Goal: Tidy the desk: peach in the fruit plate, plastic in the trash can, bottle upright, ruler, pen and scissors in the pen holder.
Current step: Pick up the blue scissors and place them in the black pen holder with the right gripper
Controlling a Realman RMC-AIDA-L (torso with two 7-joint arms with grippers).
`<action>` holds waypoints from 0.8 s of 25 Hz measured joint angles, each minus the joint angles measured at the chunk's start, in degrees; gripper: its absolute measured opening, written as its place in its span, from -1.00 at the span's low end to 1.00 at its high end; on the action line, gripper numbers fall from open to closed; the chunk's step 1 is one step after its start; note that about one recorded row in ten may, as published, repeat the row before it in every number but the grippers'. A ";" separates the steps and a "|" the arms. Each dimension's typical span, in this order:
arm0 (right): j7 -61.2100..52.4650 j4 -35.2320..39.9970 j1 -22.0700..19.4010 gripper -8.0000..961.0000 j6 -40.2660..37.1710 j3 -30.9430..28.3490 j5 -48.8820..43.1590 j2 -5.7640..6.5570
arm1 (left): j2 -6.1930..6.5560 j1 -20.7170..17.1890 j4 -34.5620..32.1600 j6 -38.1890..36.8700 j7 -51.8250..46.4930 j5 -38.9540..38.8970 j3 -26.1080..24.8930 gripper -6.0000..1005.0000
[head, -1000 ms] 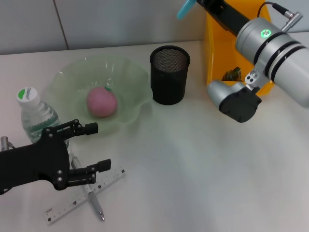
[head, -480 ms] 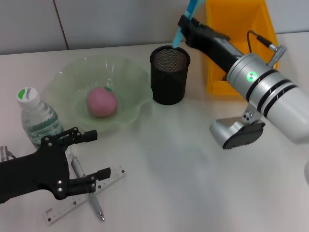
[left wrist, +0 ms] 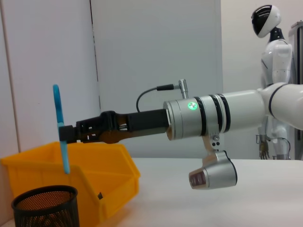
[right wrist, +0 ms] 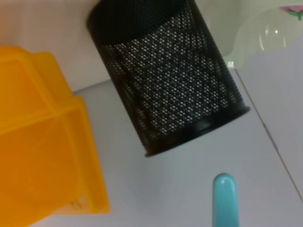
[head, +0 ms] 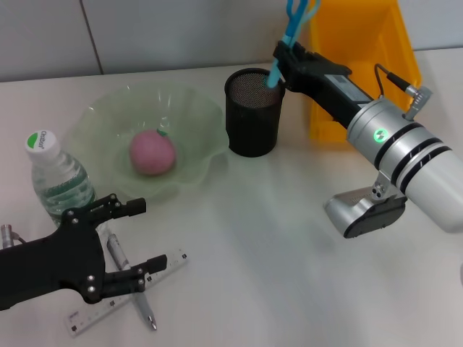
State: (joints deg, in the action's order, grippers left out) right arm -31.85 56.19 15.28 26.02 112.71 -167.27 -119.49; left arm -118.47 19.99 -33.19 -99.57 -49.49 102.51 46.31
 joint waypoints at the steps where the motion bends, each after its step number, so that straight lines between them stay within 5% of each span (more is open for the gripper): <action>1: -0.08 -0.62 -0.08 -0.55 0.19 -0.14 0.16 0.00 | 0.00 -0.01 0.51 -0.01 0.42 -0.36 0.00 0.65; 20: -0.38 -8.14 5.72 -0.55 0.94 0.38 0.54 -0.06 | 0.00 -0.13 1.12 -0.43 1.76 -1.03 0.01 0.65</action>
State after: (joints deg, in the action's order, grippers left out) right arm -32.22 48.05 21.00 26.97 113.09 -166.72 -119.56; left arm -118.47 19.86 -32.07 -100.00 -47.74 101.48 46.32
